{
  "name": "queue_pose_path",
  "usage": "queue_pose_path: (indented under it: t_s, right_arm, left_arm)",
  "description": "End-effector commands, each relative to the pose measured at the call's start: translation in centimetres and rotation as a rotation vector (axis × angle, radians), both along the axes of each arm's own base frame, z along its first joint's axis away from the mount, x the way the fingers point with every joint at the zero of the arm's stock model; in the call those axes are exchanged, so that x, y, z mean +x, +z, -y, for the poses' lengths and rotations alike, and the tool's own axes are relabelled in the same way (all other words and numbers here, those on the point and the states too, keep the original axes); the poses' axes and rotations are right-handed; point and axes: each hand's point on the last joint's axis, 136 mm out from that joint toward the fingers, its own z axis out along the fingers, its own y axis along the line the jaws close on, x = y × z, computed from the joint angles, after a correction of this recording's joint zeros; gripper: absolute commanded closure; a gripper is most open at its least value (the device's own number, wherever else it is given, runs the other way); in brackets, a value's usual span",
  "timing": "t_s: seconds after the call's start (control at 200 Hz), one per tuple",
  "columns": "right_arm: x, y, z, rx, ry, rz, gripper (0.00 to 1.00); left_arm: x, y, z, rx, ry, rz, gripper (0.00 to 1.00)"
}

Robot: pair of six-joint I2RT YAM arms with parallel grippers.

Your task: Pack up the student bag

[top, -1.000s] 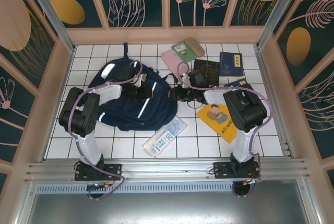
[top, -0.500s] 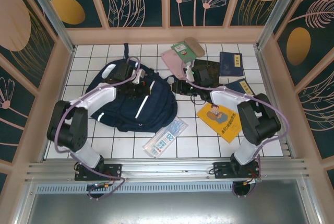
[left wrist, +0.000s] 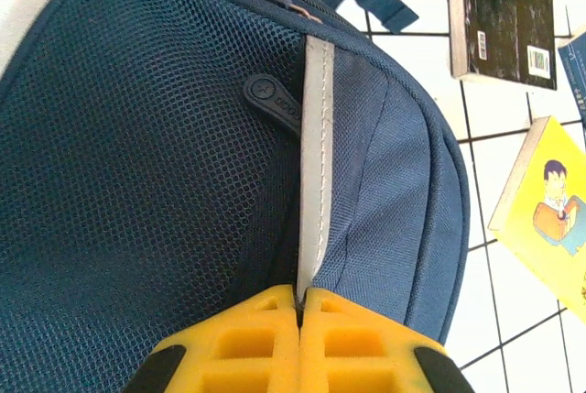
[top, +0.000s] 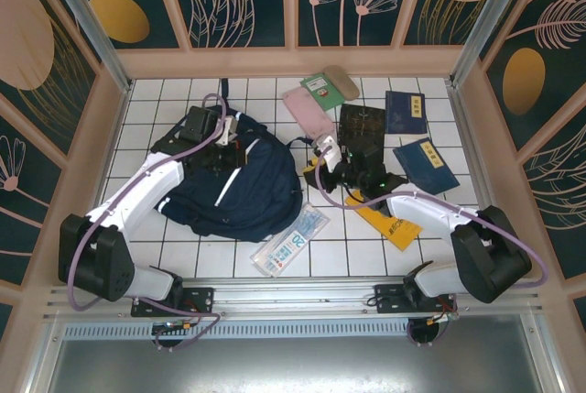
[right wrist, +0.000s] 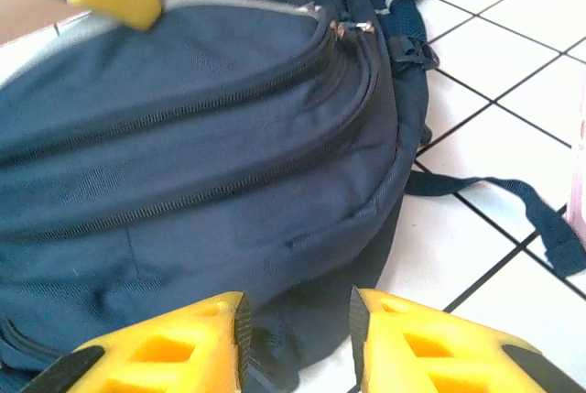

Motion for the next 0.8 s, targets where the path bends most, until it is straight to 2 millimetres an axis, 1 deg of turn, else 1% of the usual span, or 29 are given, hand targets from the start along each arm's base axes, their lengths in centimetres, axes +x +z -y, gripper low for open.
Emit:
queue_pose_path:
  t_s: [0.0, 0.13, 0.235, 0.37, 0.631, 0.746, 0.796]
  right_arm:
    - [-1.6, -0.7, -0.7, -0.057, 0.120, 0.123, 0.64]
    - [-3.0, -1.7, -1.9, -0.079, 0.191, 0.131, 0.62]
    - [-3.8, -2.4, -2.7, -0.083, 0.226, 0.130, 0.60]
    - [-2.9, -3.0, -3.0, -0.106, 0.199, 0.143, 0.57]
    - [-2.7, -5.5, -3.5, -0.163, 0.242, 0.110, 0.57]
    - [-2.4, -6.1, -3.8, -0.166, 0.245, 0.101, 0.58]
    - [-2.3, -6.1, -4.0, -0.161, 0.249, 0.106, 0.59]
  left_arm:
    - [1.1, 5.1, -0.5, -0.017, 0.012, 0.134, 1.00]
    - [1.0, 6.2, -0.7, -0.017, 0.020, 0.158, 1.00]
    - [1.0, 6.5, -0.8, -0.018, 0.023, 0.166, 1.00]
    - [0.9, 6.9, -0.8, -0.023, 0.024, 0.175, 1.00]
    - [0.9, 7.4, -1.1, -0.019, 0.036, 0.190, 1.00]
    - [0.8, 7.5, -1.1, -0.023, 0.037, 0.191, 1.00]
    - [0.8, 7.4, -1.1, -0.026, 0.038, 0.188, 1.00]
